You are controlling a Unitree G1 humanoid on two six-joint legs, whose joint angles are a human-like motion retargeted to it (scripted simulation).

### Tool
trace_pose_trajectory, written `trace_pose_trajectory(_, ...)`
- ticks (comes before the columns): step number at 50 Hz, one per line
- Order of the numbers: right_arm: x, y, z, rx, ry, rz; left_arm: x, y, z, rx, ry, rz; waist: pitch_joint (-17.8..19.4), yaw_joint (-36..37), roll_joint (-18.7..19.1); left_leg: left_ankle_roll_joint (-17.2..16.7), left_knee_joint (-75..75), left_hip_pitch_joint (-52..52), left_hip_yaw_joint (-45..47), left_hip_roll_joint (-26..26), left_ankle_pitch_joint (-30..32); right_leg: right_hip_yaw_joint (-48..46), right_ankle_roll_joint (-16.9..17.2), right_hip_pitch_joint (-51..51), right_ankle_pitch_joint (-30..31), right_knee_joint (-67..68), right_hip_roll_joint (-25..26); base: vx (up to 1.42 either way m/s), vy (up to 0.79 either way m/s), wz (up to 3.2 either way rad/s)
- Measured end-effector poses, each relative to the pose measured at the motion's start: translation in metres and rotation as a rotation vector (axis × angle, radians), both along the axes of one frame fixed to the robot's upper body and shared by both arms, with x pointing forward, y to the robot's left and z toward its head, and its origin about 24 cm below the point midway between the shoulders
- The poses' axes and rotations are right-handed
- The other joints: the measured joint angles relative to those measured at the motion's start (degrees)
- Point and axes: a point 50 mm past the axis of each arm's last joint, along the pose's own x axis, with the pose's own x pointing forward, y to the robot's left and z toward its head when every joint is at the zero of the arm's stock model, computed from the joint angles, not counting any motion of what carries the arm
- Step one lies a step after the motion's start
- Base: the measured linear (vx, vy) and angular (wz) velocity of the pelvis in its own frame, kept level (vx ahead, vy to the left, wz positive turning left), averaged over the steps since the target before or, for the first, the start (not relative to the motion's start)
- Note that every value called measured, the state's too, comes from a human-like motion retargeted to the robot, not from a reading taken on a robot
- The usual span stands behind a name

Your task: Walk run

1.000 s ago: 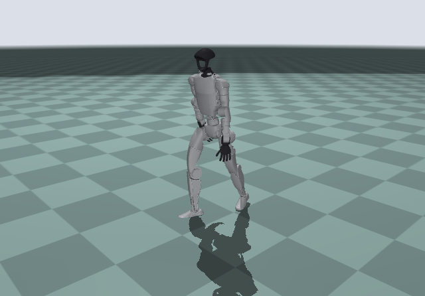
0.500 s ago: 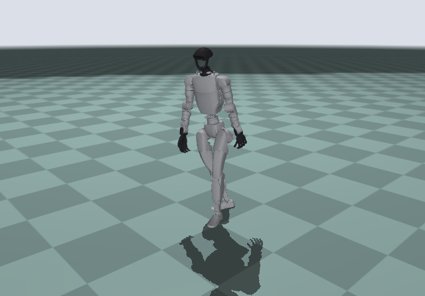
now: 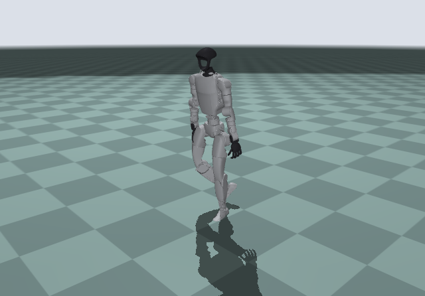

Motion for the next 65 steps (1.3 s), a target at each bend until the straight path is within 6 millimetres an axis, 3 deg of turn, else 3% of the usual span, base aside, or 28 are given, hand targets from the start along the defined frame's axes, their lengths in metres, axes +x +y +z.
trace_pose_trajectory(5, -0.033, 0.010, -0.001, 0.075, 0.077, -0.088, 0.048, 0.015, 0.012, 0.033, -0.155, -0.027, -0.2, -3.7, -2.9, -0.3, -5.2, 5.0, 0.0, -5.5, -0.7, -1.5, 2.9, -11.7, -7.8, -8.4, -0.6, 0.39, 0.02, 0.46)
trace_pose_trajectory(10, -0.060, 0.022, 0.001, 0.139, 0.150, -0.186, 0.092, 0.028, 0.030, 0.049, -0.273, -0.095, 1.1, -8.9, -6.2, -0.6, -8.0, 10.9, -3.1, -11.2, -2.9, 3.8, 3.3, -18.4, -8.0, -31.3, 2.0, 0.63, -0.08, 0.86)
trace_pose_trajectory(13, -0.073, 0.027, 0.002, 0.166, 0.192, -0.208, 0.109, 0.030, 0.037, 0.073, -0.329, -0.149, 1.1, -10.0, -6.8, -1.8, -8.8, 14.1, -4.6, -11.8, -4.2, 5.8, 5.3, -21.7, -6.9, -38.0, 3.0, 0.63, -0.12, 0.57)
trace_pose_trajectory(16, -0.077, 0.027, 0.003, 0.169, 0.210, -0.213, 0.116, 0.025, 0.038, 0.073, -0.363, -0.184, 0.6, -9.9, -6.8, -3.8, -9.3, 16.7, -4.9, -11.6, -4.9, 3.6, 4.8, -23.4, -8.0, -37.5, 2.6, 0.63, -0.14, 0.26)
trace_pose_trajectory(19, -0.073, 0.024, 0.002, 0.149, 0.204, -0.173, 0.105, 0.021, 0.032, 0.051, -0.343, -0.180, -0.6, -11.2, -6.4, -6.3, -8.8, 18.6, -4.5, -10.7, -3.9, 2.5, -0.5, -23.6, -7.1, -33.1, 2.5, 0.63, -0.13, 0.20)
trace_pose_trajectory(22, -0.073, 0.025, 0.002, 0.147, 0.201, -0.148, 0.075, 0.022, 0.022, 0.027, -0.236, -0.185, -1.4, -13.0, -5.7, -9.9, -6.2, 21.2, -5.3, -8.7, 0.7, 3.1, -5.2, -20.9, -7.2, -31.3, 4.4, 0.95, -0.29, 0.46)
trace_pose_trajectory(25, -0.067, 0.034, 0.002, 0.171, 0.204, -0.181, 0.037, 0.017, 0.010, 0.033, -0.128, -0.196, -2.1, -13.2, -7.2, -12.0, -0.4, 22.2, -2.5, -6.9, 12.1, 4.6, -3.1, -17.9, -11.0, -28.5, 2.5, 0.93, -0.30, 0.42)
trace_pose_trajectory(28, -0.054, 0.037, 0.000, 0.184, 0.156, -0.178, -0.005, 0.007, 0.000, 0.012, -0.007, -0.173, -2.8, -9.7, -11.5, -11.2, 9.6, 20.4, 0.9, -8.7, 22.0, 3.6, -1.6, -11.5, -12.1, -32.0, -0.3, 0.73, -0.19, -0.49)
trace_pose_trajectory(30, -0.040, 0.037, -0.002, 0.180, 0.089, -0.170, -0.028, 0.002, -0.003, -0.013, 0.080, -0.171, -2.5, -8.3, -14.7, -10.2, 19.4, 16.6, 0.1, -10.1, 21.7, 5.7, -0.5, -8.6, -12.7, -33.7, -2.3, 0.70, -0.13, -0.09)
trace_pose_trajectory(33, -0.005, 0.034, -0.003, 0.130, -0.108, -0.153, -0.049, -0.006, -0.005, -0.032, 0.157, -0.172, -1.1, -6.0, -16.8, -7.1, 29.3, 9.3, 3.3, -7.1, 17.0, 4.6, 0.9, -4.4, -13.7, -36.1, -3.8, 0.46, -0.11, 0.11)
trace_pose_trajectory(37, 0.038, 0.035, 0.002, 0.075, -0.316, -0.128, -0.076, -0.020, -0.006, -0.059, 0.228, -0.135, -0.5, -3.6, -14.7, -7.5, 30.3, -0.3, 2.7, -4.0, 12.6, 2.8, 0.9, 1.1, -14.5, -41.4, 0.6, 0.49, -0.12, 0.00)
trace_pose_trajectory(43, 0.077, 0.041, 0.010, 0.183, -0.374, -0.062, -0.111, -0.038, -0.004, -0.113, 0.340, -0.068, 0.3, -1.5, -9.9, -6.7, 15.7, -10.7, 0.0, -4.0, 8.7, 4.1, 0.5, 8.6, -17.1, -46.8, 8.2, 0.50, -0.05, -0.18)
trace_pose_trajectory(48, 0.099, 0.035, 0.016, 0.180, -0.395, -0.008, -0.115, -0.046, -0.004, -0.142, 0.364, -0.054, 1.1, 1.4, -9.0, -6.0, 3.0, -16.3, -2.6, -6.1, 8.9, 6.0, 2.1, 13.0, -19.1, -48.0, 9.7, 0.45, 0.01, -0.43)
trace_pose_trajectory(53, 0.104, 0.030, 0.017, 0.156, -0.394, 0.004, -0.102, -0.043, -0.006, -0.132, 0.334, -0.089, 0.3, 2.7, -9.0, -4.2, 2.1, -18.8, -2.2, -6.7, 10.4, 6.5, 4.9, 15.4, -20.4, -47.5, 9.5, 0.56, 0.10, -0.24)
trace_pose_trajectory(55, 0.097, 0.027, 0.015, 0.162, -0.367, 0.004, -0.097, -0.039, -0.006, -0.117, 0.321, -0.101, -0.1, 3.4, -8.6, -3.1, 4.1, -17.8, 1.0, -5.9, 10.5, 6.6, 6.2, 16.7, -20.1, -46.8, 9.4, 0.59, 0.15, -0.31)
trace_pose_trajectory(57, 0.086, 0.026, 0.012, 0.181, -0.350, 0.020, -0.089, -0.034, -0.006, -0.101, 0.295, -0.101, -0.2, 3.9, -8.9, -2.3, 6.4, -18.0, -1.9, -6.0, 10.0, 7.3, 7.9, 17.7, -17.8, -45.2, 8.4, 0.73, 0.16, -0.44)
trace_pose_trajectory(60, 0.066, 0.028, 0.009, 0.216, -0.400, 0.036, -0.068, -0.020, -0.007, -0.041, 0.187, -0.103, -0.2, 3.0, -9.7, -1.0, 8.7, -16.8, -3.4, -6.1, 6.4, 6.8, 9.6, 17.4, -11.0, -40.6, 6.4, 0.60, 0.06, -0.13)
trace_pose_trajectory(65, 0.020, 0.020, 0.004, 0.143, -0.373, 0.014, -0.042, -0.002, -0.004, 0.054, 0.033, -0.101, -0.8, 3.0, -5.8, -0.7, 5.1, -9.5, -4.7, -2.8, 2.8, 5.1, 4.8, 12.2, 4.7, -22.7, 5.9, 0.57, 0.09, -0.40)
